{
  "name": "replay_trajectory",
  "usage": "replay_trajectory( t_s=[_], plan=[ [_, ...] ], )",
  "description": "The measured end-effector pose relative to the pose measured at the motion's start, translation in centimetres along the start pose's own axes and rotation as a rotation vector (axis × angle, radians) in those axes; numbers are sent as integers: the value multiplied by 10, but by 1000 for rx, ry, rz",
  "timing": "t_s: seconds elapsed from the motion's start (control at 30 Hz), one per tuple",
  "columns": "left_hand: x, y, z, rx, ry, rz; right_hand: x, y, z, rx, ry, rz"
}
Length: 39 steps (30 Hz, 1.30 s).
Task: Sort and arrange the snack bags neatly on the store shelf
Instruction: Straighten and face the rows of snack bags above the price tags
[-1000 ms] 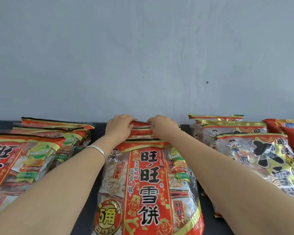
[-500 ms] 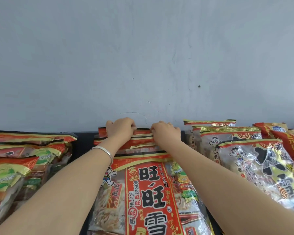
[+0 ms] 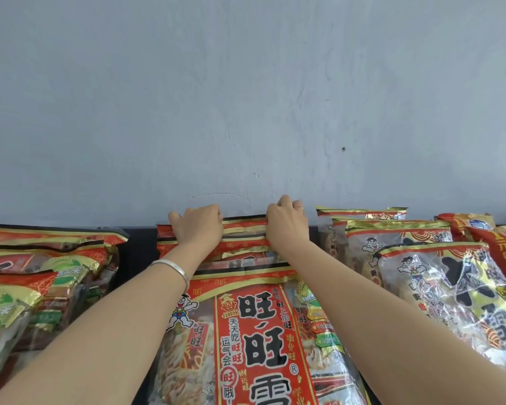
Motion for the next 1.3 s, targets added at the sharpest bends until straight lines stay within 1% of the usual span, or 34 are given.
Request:
replay_trajectory(
  t_s=[0.1, 0.13, 0.17, 0.23, 0.27, 0.3, 0.43, 0.57, 0.67, 0.87, 0.97, 1.03, 1.3],
  plan=[
    [1, 0, -1, 80, 16, -30, -3, 9, -6, -129, -144, -64],
    [1, -1, -1, 95, 26, -38, -3, 12, -8, -188, -126, -61],
    [0, -2, -1, 96, 36, -43, 0, 14, -9, -229, -52, -45],
    [0, -3, -2, 81, 55, -40, 4, 16, -10, -214, 133, -3],
    [0, -4, -2, 75, 60, -35, 5, 15, -9, -185, 171, 11],
    [1, -4, -2, 72, 63, -31, 6, 14, -8, -161, 172, 9],
    [-1, -10, -4, 76, 42, -33, 7, 7, -8, -112, 75, -18],
    [0, -12, -5, 112, 43, -36, 14, 6, -10, -115, 119, -1],
    [-3, -10, -5, 156, 47, -31, 12, 6, -10, -96, 82, 37],
    [-23, -12, -18, 270, -71, -53, -1, 14, -23, -125, -30, 68],
    [-44, -6, -31, 305, -86, -57, -11, 26, -32, -167, -59, 131],
    [-56, 3, -45, 294, -76, -46, -18, 37, -42, -204, -54, 165],
    [-95, 56, -131, 136, -32, 46, -36, 86, -102, -350, 28, 309]
  ],
)
Point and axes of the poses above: each hand's wrist, its own z-axis towards the middle knuckle, its own x-axis out of the palm, y = z × x, the point moved 2 cm from there along z, towards the middle knuckle, and after that the axes turned 8 degrees about y, right-handed, at the moved point
